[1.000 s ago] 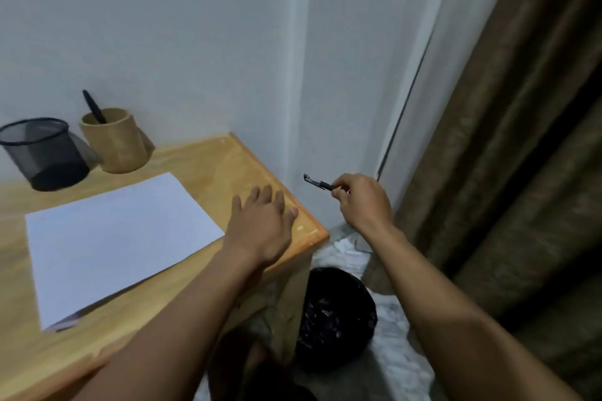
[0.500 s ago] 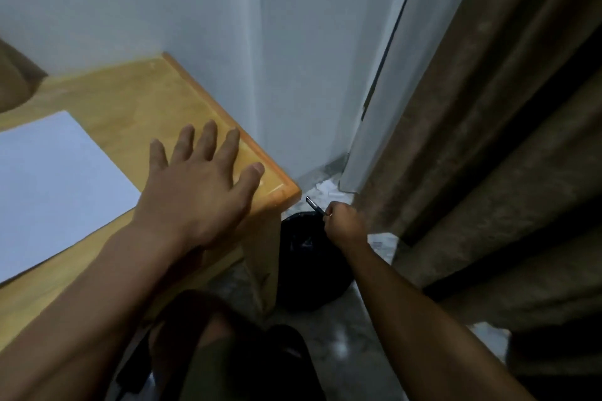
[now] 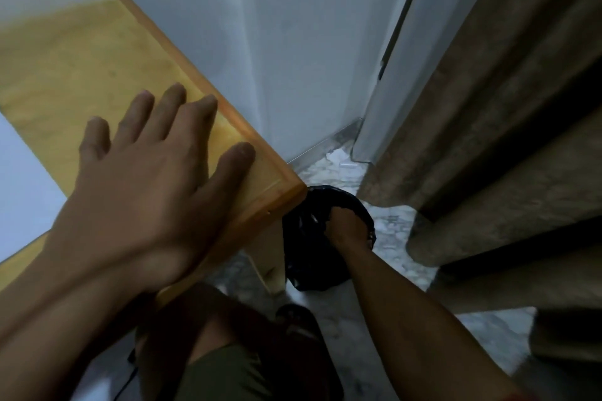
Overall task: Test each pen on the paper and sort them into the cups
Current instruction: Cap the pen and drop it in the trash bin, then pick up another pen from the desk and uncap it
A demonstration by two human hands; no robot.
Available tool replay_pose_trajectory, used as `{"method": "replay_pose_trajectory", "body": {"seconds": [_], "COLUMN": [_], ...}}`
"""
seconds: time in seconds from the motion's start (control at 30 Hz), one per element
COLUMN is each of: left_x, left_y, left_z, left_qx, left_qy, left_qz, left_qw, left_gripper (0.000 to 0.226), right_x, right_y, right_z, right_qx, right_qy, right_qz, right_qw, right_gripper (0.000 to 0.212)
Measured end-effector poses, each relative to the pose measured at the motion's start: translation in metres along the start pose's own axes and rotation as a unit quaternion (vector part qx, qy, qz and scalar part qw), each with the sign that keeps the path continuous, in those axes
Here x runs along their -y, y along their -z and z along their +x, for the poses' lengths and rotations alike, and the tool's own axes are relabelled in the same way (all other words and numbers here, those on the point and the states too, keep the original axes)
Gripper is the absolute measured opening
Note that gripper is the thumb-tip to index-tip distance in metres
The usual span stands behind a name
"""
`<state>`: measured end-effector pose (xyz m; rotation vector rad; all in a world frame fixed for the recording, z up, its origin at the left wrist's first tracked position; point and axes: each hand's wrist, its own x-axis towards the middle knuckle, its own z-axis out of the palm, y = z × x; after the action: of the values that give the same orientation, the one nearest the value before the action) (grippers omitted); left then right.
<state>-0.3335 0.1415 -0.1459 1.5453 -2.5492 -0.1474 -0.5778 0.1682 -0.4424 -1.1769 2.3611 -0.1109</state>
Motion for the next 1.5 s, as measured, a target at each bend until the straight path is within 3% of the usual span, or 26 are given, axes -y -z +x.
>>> {"method": "replay_pose_trajectory", "body": {"seconds": [0.07, 0.2, 0.33, 0.63, 0.77, 0.87, 1.13, 1.27, 1.5], "left_x": [-0.001, -0.002, -0.003, 0.001, 0.022, 0.050, 0.167, 0.214, 0.261], "left_y": [0.002, 0.005, 0.010, 0.018, 0.058, 0.093, 0.153, 0.166, 0.163], "left_z": [0.000, -0.002, -0.006, -0.005, -0.017, -0.040, -0.142, -0.199, -0.275], "left_qx": [0.008, 0.018, 0.029, 0.051, 0.008, -0.052, -0.169, -0.184, -0.182], "left_qy": [-0.002, 0.000, -0.002, 0.003, 0.009, 0.040, 0.234, 0.315, 0.442], "left_qz": [-0.002, -0.001, -0.025, -0.033, -0.101, -0.089, -0.038, -0.025, -0.019], "left_qw": [1.000, 1.000, 0.999, 0.998, 0.995, 0.994, 0.957, 0.931, 0.878], "left_gripper": [0.073, 0.080, 0.086, 0.075, 0.054, 0.049, 0.039, 0.038, 0.029], "right_x": [-0.001, 0.007, 0.030, 0.106, 0.150, 0.190, 0.333, 0.397, 0.480], "right_y": [0.003, 0.024, 0.070, 0.222, 0.274, 0.295, 0.278, 0.242, 0.171], "right_z": [-0.002, -0.015, -0.038, -0.114, -0.152, -0.181, -0.255, -0.298, -0.354], "right_qx": [-0.004, -0.003, -0.033, -0.088, -0.133, -0.154, -0.106, -0.051, 0.020], "right_qy": [0.004, 0.026, 0.079, 0.224, 0.285, 0.335, 0.492, 0.566, 0.645], "right_qz": [0.007, 0.015, 0.032, 0.006, -0.028, -0.052, -0.074, -0.096, -0.113], "right_qw": [1.000, 1.000, 0.996, 0.971, 0.949, 0.928, 0.861, 0.817, 0.755], "right_gripper": [0.034, 0.015, 0.026, 0.041, 0.037, 0.034, 0.029, 0.013, 0.031]}}
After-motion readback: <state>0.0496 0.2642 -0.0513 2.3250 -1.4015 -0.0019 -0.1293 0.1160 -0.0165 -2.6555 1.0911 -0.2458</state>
